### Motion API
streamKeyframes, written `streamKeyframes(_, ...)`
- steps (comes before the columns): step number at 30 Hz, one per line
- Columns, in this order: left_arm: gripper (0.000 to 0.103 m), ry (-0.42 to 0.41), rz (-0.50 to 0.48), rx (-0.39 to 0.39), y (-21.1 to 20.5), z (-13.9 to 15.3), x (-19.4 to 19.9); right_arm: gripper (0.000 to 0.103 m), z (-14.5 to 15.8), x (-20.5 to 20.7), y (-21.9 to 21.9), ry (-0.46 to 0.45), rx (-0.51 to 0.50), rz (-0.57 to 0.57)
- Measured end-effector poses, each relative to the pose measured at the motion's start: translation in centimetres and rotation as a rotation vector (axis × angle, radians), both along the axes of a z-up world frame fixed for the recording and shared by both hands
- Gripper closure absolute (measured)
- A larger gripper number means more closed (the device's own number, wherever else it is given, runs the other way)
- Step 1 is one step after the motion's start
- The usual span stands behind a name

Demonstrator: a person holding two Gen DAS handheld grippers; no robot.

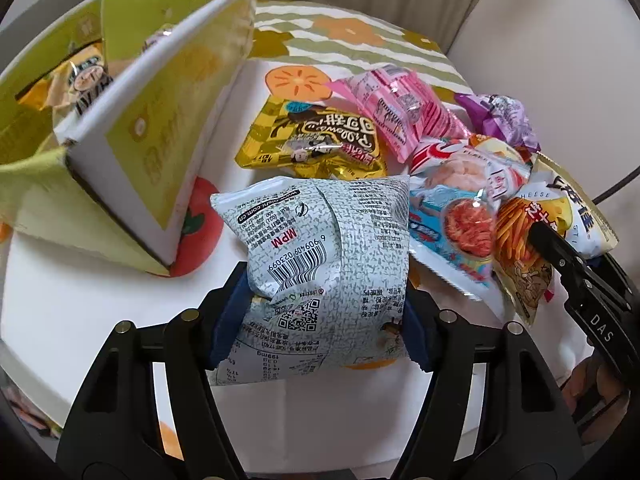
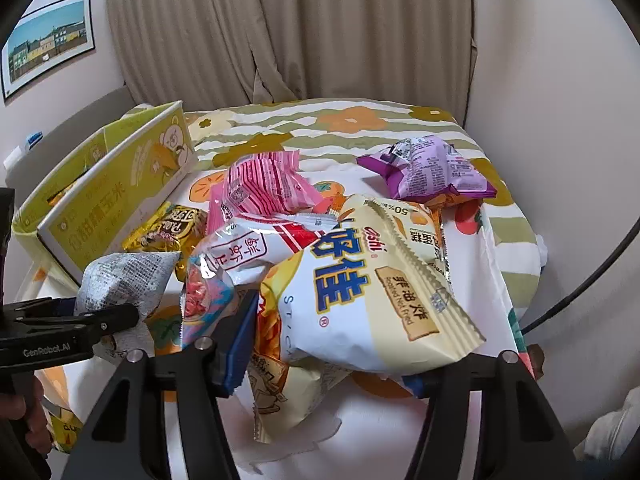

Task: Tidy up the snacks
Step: 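Lift both bags over the box and open both tools to release them inside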

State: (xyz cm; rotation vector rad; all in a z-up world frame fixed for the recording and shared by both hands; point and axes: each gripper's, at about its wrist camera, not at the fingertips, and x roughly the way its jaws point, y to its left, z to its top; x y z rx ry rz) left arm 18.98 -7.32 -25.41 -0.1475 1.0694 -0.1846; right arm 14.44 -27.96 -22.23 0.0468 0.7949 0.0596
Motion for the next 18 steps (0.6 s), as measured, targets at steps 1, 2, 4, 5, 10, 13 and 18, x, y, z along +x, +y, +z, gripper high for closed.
streamKeyframes(1,0.039,-0.005,-0.002,-0.005,0.0,0.4,-0.1,0.047,0.3,-0.1,0.0,0.0,0.002,-0.006)
streamKeyframes(2,0.039,-0.008,-0.005,-0.007,0.0,0.8,-0.2,0.047,0.6,-0.3,0.0,-0.002,0.001,-0.014)
streamKeyframes(4,0.039,-0.018,-0.013,-0.008,0.0,1.7,-0.4,0.047,1.0,-0.6,0.0,-0.003,0.003,-0.022)
streamKeyframes(5,0.039,-0.024,-0.017,-0.01,0.0,2.2,-0.5,0.047,1.4,-0.9,0.0,-0.005,0.009,-0.026)
streamKeyframes(10,0.039,-0.055,-0.037,-0.032,0.2,5.0,-0.5,0.047,3.4,-1.4,0.2,-0.018,0.008,-0.034)
streamKeyframes(13,0.039,-0.091,-0.046,-0.043,0.7,7.2,-0.4,0.047,5.3,-1.6,0.6,-0.041,0.002,-0.031)
streamKeyframes(18,0.039,-0.148,-0.045,-0.059,2.6,10.7,0.7,0.047,8.7,-0.9,2.1,-0.09,-0.015,-0.025)
